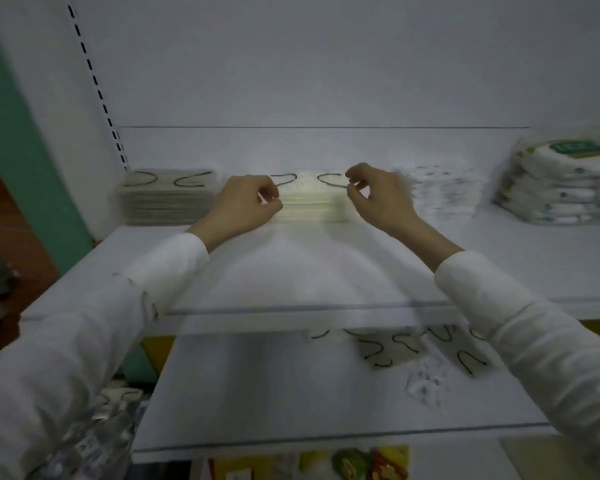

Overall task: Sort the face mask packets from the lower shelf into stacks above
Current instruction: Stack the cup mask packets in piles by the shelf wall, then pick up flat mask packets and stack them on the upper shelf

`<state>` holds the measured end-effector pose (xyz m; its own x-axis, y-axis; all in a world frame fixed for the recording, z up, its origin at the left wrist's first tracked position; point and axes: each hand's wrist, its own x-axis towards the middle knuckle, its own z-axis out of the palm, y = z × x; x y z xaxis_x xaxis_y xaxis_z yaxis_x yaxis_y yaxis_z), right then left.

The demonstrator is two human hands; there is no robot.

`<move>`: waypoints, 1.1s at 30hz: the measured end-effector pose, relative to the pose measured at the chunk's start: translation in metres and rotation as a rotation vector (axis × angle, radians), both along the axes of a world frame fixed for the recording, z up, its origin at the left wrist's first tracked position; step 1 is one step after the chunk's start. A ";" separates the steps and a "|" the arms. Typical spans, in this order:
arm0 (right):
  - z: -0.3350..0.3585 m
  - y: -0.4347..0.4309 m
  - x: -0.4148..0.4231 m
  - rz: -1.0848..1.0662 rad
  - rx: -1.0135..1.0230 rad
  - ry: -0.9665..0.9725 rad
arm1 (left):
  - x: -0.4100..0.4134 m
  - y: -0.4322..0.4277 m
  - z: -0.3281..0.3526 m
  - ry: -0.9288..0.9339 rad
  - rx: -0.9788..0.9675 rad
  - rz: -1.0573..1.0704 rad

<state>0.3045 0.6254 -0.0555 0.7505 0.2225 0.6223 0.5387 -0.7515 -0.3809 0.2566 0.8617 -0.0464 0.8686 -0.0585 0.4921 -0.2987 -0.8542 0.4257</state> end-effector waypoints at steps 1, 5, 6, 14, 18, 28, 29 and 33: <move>-0.002 -0.003 -0.019 0.000 0.023 -0.014 | -0.011 -0.009 -0.003 0.003 -0.048 -0.034; -0.018 -0.017 -0.090 -0.027 0.030 -0.032 | -0.063 -0.050 -0.019 0.005 -0.209 -0.179; -0.022 -0.021 -0.105 -0.024 0.032 -0.028 | -0.075 -0.060 -0.024 0.008 -0.256 -0.207; -0.087 -0.101 -0.205 0.062 0.149 -0.059 | -0.145 -0.120 -0.115 0.229 -0.411 -0.430; -0.154 -0.163 -0.208 -0.038 0.190 0.114 | -0.142 -0.140 -0.180 0.450 -0.389 -0.375; -0.330 -0.259 -0.154 -0.098 0.131 0.591 | -0.100 -0.213 -0.335 0.674 -0.425 -0.130; -0.348 -0.261 -0.146 -0.109 0.112 0.644 | -0.102 -0.216 -0.349 0.667 -0.438 -0.101; -0.400 -0.241 -0.097 -0.180 0.086 0.820 | -0.111 -0.213 -0.400 0.648 -0.482 0.000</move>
<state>0.2074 0.3847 -0.4555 0.9915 0.0335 -0.1260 -0.0584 -0.7499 -0.6590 0.1456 0.6490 -0.4459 0.9898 0.0319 -0.1385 0.1341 -0.5324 0.8358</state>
